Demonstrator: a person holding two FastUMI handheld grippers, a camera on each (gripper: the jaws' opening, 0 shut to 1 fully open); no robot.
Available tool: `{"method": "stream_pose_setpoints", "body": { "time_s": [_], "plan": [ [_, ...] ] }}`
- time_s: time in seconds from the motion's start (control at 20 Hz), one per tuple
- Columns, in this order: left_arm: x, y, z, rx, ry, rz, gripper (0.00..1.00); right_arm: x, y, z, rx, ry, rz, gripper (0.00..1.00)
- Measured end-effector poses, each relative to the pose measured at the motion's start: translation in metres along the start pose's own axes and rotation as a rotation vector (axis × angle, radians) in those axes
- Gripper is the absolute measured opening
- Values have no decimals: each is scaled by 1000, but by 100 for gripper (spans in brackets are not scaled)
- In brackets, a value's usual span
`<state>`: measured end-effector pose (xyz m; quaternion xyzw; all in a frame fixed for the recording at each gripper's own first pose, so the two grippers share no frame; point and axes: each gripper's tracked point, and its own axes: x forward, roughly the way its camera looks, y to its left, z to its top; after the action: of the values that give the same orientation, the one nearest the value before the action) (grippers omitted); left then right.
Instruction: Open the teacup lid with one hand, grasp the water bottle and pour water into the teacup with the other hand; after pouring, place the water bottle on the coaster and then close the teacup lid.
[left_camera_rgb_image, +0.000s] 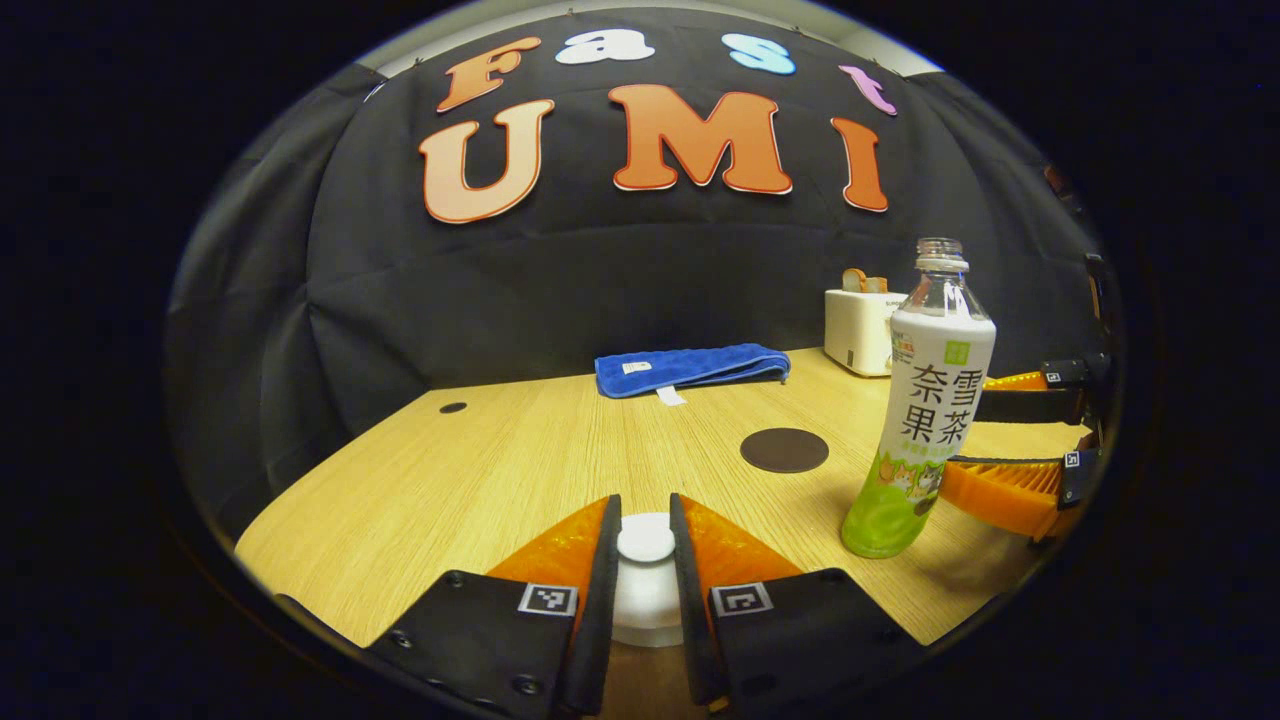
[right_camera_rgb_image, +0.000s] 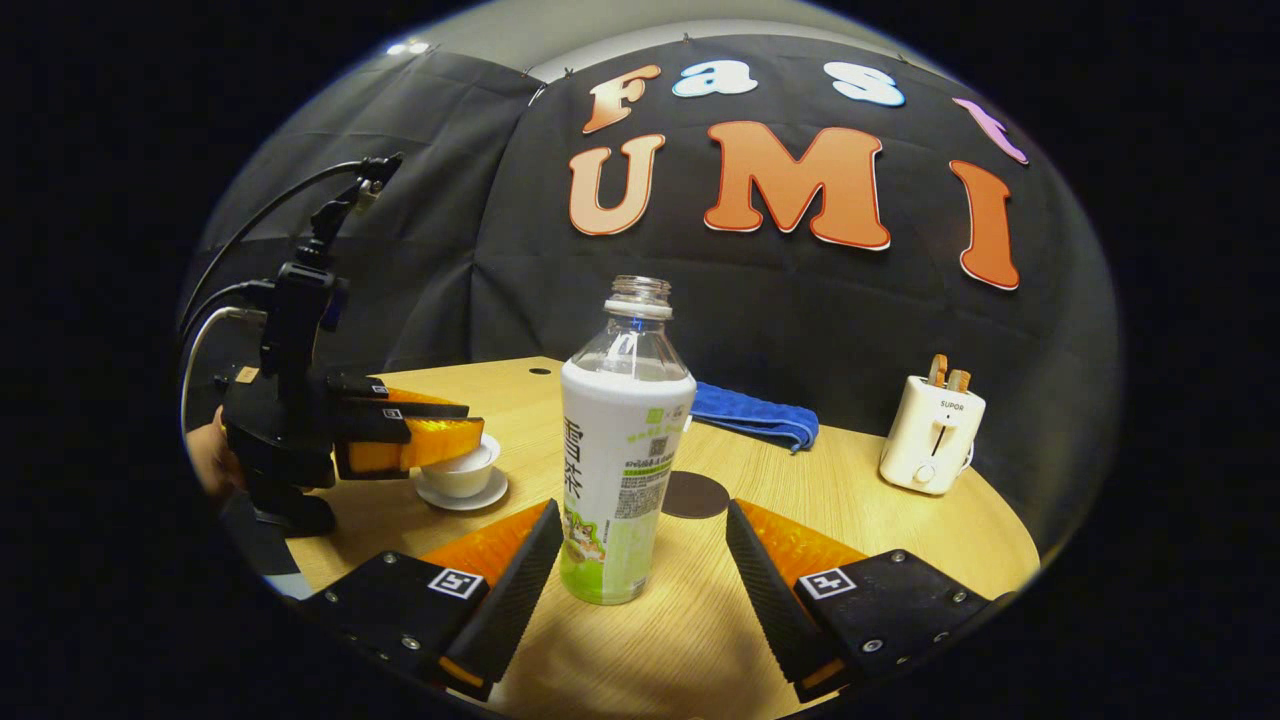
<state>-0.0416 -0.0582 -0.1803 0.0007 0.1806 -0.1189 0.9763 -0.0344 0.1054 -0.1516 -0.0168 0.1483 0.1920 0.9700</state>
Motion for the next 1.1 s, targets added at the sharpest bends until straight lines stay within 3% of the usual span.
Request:
{"method": "stream_pose_setpoints", "body": {
  "time_s": [0.2,0.6,0.75,1.0,1.1],
  "plan": [
    [1,0,1,17,1,3,31,5,2,-3,5,9,12,98],
    [-5,29,34,-40,-86,75,35,24,11,-1,56,15,49,95],
    [-9,43,45,-36,-115,107,31,31,15,-1,84,27,69,89],
    [-13,54,45,-56,-124,132,35,39,20,-1,88,43,77,82],
    [-14,58,46,-60,-130,135,31,40,22,-1,95,51,82,67]
  ]
}}
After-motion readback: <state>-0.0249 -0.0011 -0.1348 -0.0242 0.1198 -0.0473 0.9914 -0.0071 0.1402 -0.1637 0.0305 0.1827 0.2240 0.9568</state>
